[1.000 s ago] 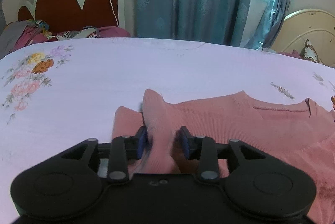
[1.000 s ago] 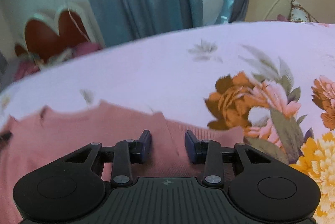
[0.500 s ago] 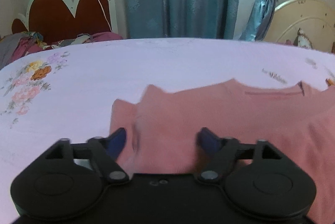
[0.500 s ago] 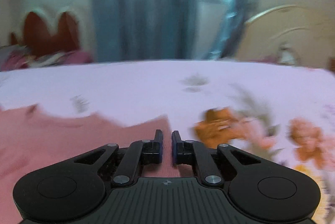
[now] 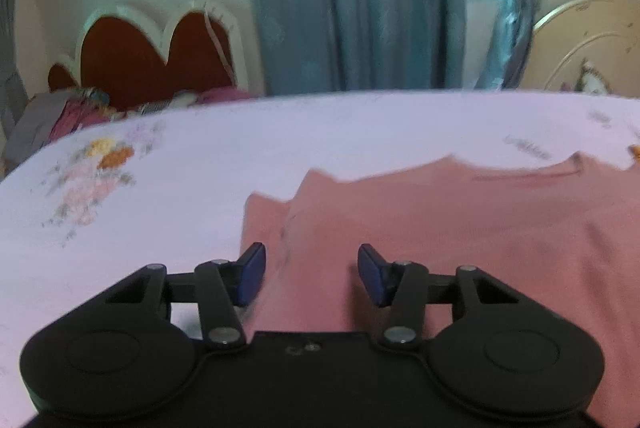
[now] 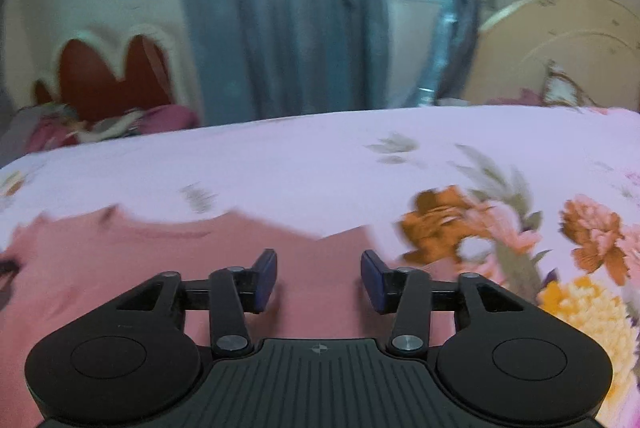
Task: Fold small clothes
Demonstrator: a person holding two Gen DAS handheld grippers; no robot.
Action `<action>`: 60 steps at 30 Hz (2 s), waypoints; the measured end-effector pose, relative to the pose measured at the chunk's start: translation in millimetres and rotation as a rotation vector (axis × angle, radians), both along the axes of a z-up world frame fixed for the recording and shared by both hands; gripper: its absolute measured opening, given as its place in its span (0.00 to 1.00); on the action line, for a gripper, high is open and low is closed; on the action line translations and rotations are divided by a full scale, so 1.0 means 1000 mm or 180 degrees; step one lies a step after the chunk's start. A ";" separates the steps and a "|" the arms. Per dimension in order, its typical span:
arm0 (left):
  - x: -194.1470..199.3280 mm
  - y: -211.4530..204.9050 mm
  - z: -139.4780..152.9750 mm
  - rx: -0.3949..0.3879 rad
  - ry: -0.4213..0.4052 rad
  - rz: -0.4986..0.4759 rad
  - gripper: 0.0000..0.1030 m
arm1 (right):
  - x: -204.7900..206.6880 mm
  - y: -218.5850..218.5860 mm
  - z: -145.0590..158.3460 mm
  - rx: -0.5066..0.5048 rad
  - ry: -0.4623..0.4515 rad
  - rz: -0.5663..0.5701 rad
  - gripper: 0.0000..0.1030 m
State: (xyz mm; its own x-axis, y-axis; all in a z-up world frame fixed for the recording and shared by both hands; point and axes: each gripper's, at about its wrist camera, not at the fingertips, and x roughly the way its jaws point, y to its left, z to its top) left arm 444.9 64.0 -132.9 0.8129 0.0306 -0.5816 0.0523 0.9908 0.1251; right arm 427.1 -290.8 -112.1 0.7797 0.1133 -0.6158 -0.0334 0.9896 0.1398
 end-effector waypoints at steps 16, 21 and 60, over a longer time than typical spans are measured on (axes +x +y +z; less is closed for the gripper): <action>-0.060 -0.015 -0.017 0.0004 0.0281 -0.0124 0.56 | -0.055 0.035 -0.026 -0.0165 0.0273 -0.0017 0.45; -0.065 -0.014 -0.007 -0.0034 0.0333 -0.0058 0.56 | -0.075 0.028 -0.027 -0.0238 0.0336 -0.0123 0.45; -0.095 -0.005 0.018 -0.0217 0.0475 0.0148 0.69 | -0.127 0.076 0.021 -0.0238 0.0362 0.0045 0.47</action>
